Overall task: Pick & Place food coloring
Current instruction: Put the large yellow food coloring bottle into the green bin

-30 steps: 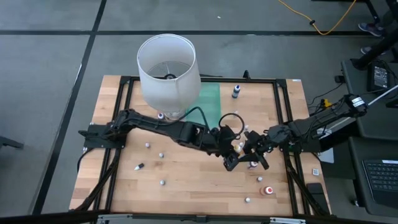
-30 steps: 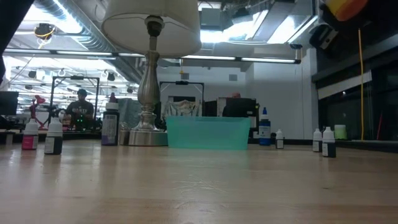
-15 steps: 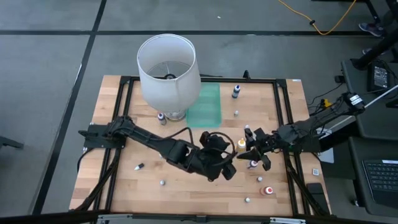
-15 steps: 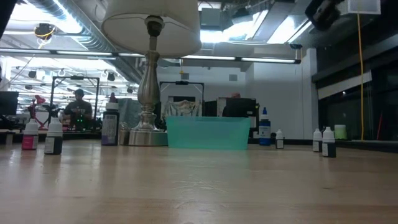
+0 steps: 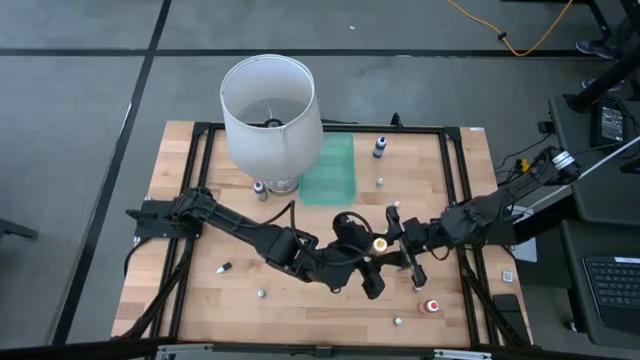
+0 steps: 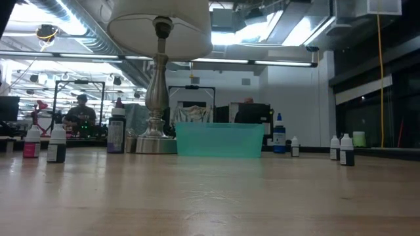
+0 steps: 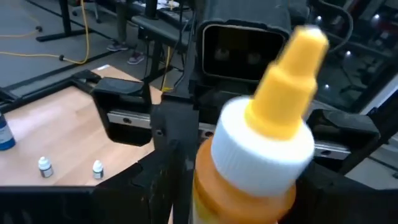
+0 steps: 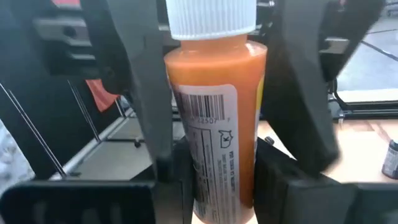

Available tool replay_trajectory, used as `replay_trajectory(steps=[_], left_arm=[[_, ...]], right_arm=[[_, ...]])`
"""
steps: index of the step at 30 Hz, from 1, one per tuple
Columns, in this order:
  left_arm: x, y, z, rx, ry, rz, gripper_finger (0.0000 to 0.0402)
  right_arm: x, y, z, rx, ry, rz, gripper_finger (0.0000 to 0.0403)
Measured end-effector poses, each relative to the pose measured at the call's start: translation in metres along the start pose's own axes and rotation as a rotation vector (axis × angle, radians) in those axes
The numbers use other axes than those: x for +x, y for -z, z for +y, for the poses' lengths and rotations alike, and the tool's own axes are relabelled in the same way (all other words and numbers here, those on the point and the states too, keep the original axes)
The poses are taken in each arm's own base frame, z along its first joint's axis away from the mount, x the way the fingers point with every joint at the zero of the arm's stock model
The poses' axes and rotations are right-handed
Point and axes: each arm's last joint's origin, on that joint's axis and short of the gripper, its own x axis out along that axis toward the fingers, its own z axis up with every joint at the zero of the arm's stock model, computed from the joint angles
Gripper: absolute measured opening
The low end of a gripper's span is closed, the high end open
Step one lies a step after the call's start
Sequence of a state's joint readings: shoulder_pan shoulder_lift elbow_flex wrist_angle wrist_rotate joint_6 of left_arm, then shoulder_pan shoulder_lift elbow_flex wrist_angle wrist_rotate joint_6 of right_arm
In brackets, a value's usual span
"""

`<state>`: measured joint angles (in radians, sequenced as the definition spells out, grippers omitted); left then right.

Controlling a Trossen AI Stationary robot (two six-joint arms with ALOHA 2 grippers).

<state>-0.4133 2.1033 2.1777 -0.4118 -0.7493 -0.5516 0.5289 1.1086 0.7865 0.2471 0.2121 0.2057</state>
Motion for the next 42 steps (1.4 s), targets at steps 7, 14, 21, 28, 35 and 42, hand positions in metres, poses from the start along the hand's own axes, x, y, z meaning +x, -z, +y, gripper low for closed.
replay_trajectory(steps=[7, 14, 21, 28, 35, 42], left_arm=[[-0.004, 0.002, -0.004, 0.001, 0.02, 0.004, 0.018], [-0.014, 0.008, -0.011, 0.036, -0.022, -0.012, 0.0174], [-0.017, 0.011, -0.013, 0.05, -0.038, -0.013, 0.0168], [-0.016, 0.01, -0.012, 0.052, -0.037, -0.011, 0.0107], [-0.016, 0.01, -0.011, 0.053, -0.038, -0.009, 0.009], [-0.022, 0.01, -0.011, 0.063, -0.008, 0.039, 0.009]], right_arm=[[0.001, -0.003, 0.001, -0.004, -0.004, -0.002, 0.0112], [0.0, -0.005, 0.001, -0.002, -0.007, -0.014, 0.0112], [0.0, -0.005, 0.001, -0.001, -0.006, -0.015, 0.0112], [0.0, -0.005, 0.001, 0.002, -0.007, -0.014, 0.0121], [0.0, -0.004, 0.0, 0.002, -0.003, -0.006, 0.0157], [-0.022, -0.01, -0.004, 0.108, -0.04, 0.067, 0.0221]])
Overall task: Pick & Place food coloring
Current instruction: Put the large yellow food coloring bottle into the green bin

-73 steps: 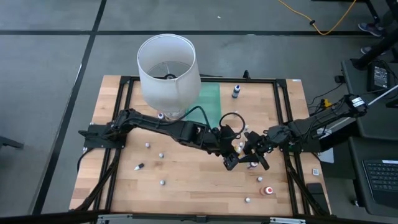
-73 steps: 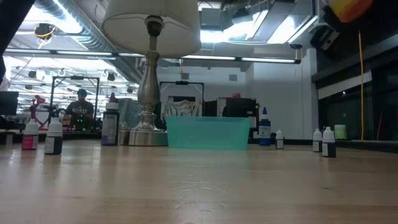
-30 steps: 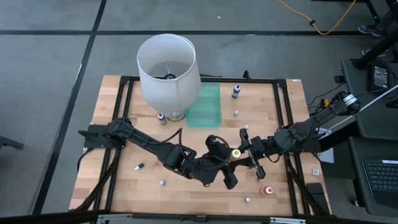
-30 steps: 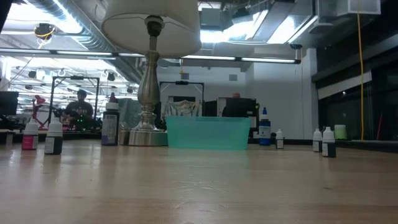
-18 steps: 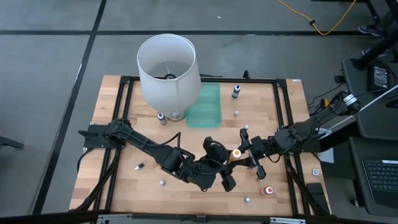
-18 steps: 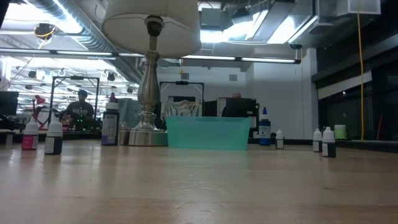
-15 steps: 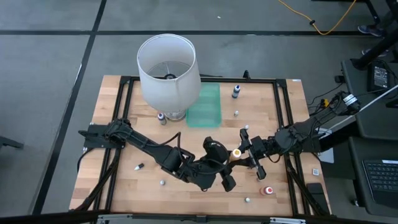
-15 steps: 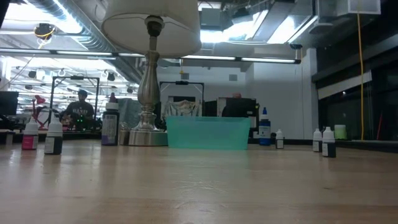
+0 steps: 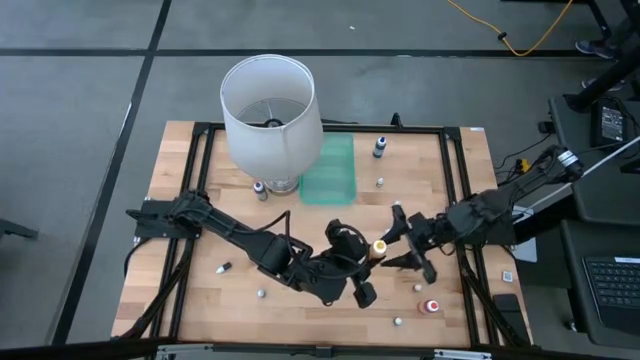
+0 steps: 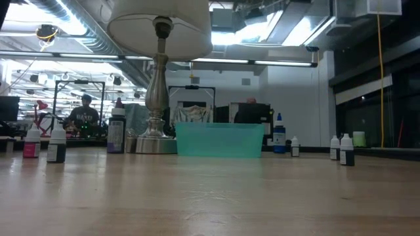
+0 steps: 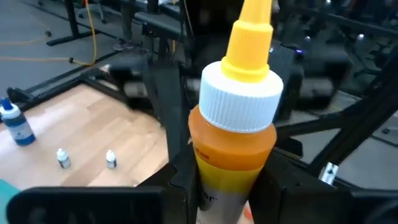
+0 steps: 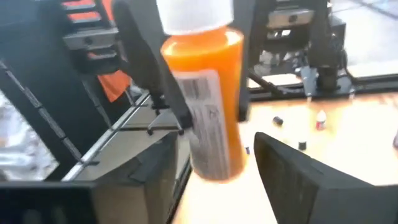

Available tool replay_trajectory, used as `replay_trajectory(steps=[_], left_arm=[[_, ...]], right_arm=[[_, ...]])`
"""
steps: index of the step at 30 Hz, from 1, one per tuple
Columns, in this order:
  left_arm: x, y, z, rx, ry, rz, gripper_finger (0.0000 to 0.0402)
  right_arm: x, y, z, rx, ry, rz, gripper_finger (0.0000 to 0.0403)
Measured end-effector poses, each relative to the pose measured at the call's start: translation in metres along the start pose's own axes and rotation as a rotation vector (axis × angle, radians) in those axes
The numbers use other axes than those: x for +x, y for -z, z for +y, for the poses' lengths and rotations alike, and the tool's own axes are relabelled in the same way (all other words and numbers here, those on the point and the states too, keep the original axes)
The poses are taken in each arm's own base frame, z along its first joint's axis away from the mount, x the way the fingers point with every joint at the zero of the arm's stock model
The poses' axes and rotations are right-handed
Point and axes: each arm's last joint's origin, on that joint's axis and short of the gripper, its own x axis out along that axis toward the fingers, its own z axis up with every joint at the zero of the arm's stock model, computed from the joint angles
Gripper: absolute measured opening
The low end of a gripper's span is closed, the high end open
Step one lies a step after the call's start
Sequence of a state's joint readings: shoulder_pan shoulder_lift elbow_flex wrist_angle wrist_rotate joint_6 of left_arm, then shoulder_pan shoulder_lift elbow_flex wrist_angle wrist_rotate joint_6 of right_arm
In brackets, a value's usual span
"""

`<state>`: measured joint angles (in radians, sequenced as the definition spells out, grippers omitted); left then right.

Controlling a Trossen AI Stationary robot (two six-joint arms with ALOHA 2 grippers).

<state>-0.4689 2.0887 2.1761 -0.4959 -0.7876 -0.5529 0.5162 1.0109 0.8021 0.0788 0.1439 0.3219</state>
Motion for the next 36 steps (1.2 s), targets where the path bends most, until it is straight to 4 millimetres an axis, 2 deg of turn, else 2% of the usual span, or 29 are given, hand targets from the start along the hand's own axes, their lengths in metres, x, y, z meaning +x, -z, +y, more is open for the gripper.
replay_trajectory(steps=[4, 7, 14, 20, 29, 36], left_arm=[[-0.003, 0.006, -0.002, 0.0, 0.047, 0.073, 0.0089], [-0.003, 0.009, -0.001, -0.016, 0.078, 0.125, 0.0089], [0.011, 0.003, 0.011, -0.04, 0.083, 0.157, 0.0089], [0.015, 0.002, 0.017, -0.048, 0.075, 0.172, 0.0089], [0.015, 0.004, 0.017, -0.044, 0.067, 0.19, 0.0089], [0.015, 0.004, 0.017, -0.043, 0.073, 0.19, 0.009]], right_arm=[[-0.017, -0.01, -0.001, 0.012, -0.014, -0.04, 0.0248], [-0.022, -0.014, 0.0, -0.026, -0.037, -0.057, 0.0252], [-0.007, -0.02, 0.007, -0.095, -0.088, 0.05, 0.024], [-0.003, -0.041, 0.013, -0.156, -0.048, -0.013, 0.0232], [0.002, -0.037, 0.012, -0.175, -0.035, 0.026, 0.0231], [0.006, -0.035, 0.005, -0.202, 0.058, 0.035, 0.0231]])
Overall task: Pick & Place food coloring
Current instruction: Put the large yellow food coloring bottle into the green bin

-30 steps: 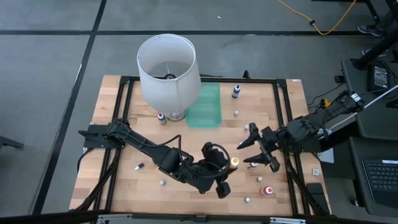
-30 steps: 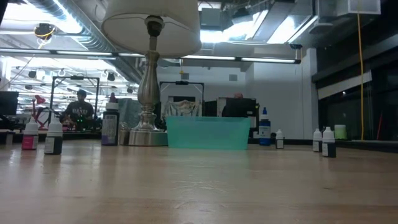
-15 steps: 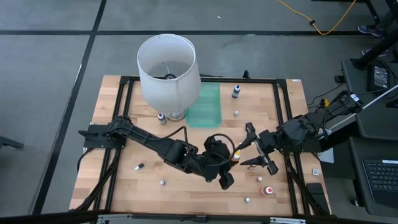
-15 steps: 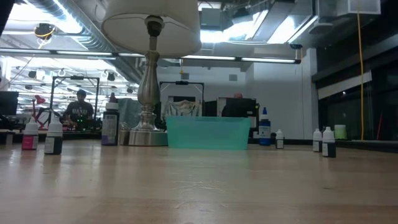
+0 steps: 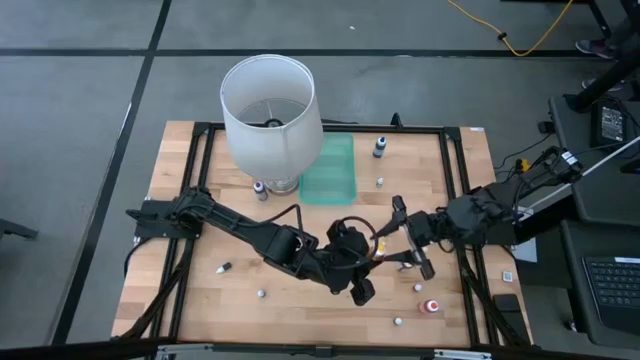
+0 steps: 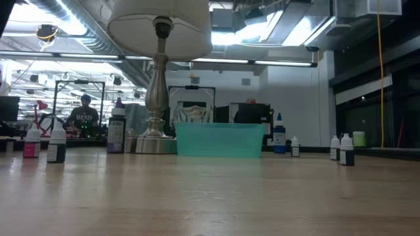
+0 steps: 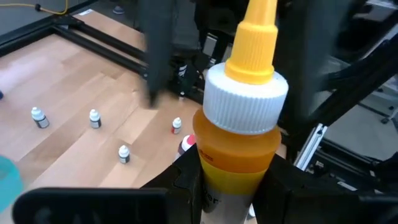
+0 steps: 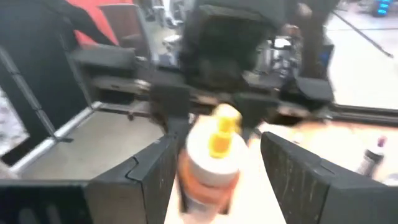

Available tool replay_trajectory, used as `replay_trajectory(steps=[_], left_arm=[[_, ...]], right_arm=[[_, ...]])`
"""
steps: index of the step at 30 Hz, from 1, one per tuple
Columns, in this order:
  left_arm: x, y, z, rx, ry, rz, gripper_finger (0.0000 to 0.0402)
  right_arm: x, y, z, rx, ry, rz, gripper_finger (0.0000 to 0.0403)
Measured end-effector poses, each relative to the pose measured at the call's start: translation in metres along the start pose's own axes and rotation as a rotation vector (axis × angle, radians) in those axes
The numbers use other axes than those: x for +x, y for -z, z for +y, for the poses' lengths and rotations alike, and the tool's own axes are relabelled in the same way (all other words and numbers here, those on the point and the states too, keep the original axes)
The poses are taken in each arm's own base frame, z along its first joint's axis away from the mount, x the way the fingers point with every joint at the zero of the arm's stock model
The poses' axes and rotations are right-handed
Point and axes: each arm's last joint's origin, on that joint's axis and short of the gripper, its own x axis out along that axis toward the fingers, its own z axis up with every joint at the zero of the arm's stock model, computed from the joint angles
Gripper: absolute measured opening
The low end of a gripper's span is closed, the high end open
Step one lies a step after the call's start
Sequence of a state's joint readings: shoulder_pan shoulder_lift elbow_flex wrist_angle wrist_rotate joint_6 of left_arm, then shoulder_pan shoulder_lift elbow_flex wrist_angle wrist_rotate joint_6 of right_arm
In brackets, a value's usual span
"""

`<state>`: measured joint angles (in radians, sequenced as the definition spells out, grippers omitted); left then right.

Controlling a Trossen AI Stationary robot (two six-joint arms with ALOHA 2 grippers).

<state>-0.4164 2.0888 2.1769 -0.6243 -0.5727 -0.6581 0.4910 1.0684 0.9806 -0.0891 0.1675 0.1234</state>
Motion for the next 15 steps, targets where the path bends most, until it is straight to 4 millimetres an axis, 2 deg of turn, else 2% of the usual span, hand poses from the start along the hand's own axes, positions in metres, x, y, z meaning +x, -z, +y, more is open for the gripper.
replay_trajectory(steps=[10, 15], left_arm=[[0.0, 0.0007, 0.0006, 0.014, -0.005, 0.008, 0.009], [0.0, 0.0007, 0.0011, 0.016, -0.014, 0.004, 0.009]], right_arm=[[0.001, 0.0005, -0.0024, 0.003, 0.024, 0.004, 0.023], [0.001, 0.0004, -0.0023, 0.003, 0.023, 0.004, 0.0207]])
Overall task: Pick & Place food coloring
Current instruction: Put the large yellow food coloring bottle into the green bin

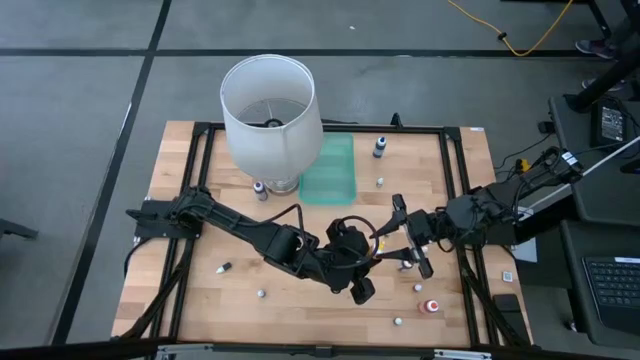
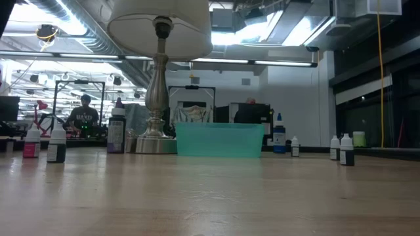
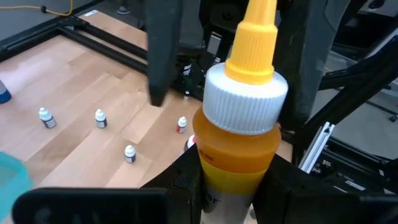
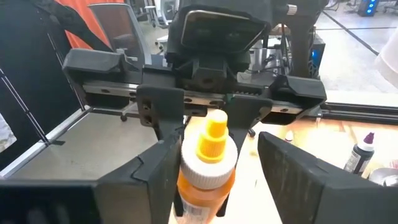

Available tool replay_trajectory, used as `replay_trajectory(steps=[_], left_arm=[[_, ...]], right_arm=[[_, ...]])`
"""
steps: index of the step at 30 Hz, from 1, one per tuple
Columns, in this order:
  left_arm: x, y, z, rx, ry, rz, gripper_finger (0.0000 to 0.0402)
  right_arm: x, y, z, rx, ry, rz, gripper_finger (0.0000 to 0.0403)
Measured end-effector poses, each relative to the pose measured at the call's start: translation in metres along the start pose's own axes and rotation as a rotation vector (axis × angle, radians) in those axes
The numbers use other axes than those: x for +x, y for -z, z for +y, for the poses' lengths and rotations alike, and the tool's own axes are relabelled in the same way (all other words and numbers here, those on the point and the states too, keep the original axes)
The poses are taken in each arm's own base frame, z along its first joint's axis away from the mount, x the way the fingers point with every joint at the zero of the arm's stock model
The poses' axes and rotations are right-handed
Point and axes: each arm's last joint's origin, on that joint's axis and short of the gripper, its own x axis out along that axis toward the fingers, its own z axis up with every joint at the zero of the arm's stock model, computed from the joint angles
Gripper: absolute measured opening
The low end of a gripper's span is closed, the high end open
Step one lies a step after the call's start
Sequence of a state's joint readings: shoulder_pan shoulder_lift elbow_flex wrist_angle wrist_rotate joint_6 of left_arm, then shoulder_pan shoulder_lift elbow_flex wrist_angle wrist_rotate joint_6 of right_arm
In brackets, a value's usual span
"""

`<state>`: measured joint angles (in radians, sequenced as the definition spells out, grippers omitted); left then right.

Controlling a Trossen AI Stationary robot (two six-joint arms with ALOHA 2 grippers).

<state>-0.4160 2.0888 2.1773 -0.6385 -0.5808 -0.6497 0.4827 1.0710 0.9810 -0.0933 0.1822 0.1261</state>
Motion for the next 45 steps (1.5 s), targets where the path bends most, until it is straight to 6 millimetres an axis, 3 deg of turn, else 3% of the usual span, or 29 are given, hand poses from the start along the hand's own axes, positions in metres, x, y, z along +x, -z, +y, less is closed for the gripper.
replay_trajectory(steps=[8, 13, 18, 27, 34, 45], left_arm=[[0.0, 0.0, 0.0, 0.001, -0.008, -0.003, 0.009], [-0.001, 0.0, 0.001, -0.005, -0.009, 0.001, 0.0101], [-0.012, 0.003, 0.002, -0.067, -0.04, 0.045, 0.0149], [-0.057, 0.027, -0.015, -0.074, -0.071, 0.117, 0.0246], [-0.088, 0.054, -0.025, -0.061, -0.165, 0.121, 0.0254], [-0.132, 0.085, -0.017, 0.006, -0.366, 0.05, 0.0244]], right_arm=[[0.0, 0.0, 0.001, 0.001, -0.019, 0.004, 0.0122], [-0.001, 0.0, 0.0, 0.004, -0.018, 0.003, 0.0121], [-0.003, 0.0, -0.002, 0.025, 0.011, 0.009, 0.0121], [-0.006, 0.004, -0.023, 0.064, 0.118, 0.067, 0.0121], [-0.005, 0.003, -0.064, 0.063, 0.293, 0.075, 0.0122], [-0.005, 0.014, -0.147, 0.1, 0.607, 0.147, 0.0123]])
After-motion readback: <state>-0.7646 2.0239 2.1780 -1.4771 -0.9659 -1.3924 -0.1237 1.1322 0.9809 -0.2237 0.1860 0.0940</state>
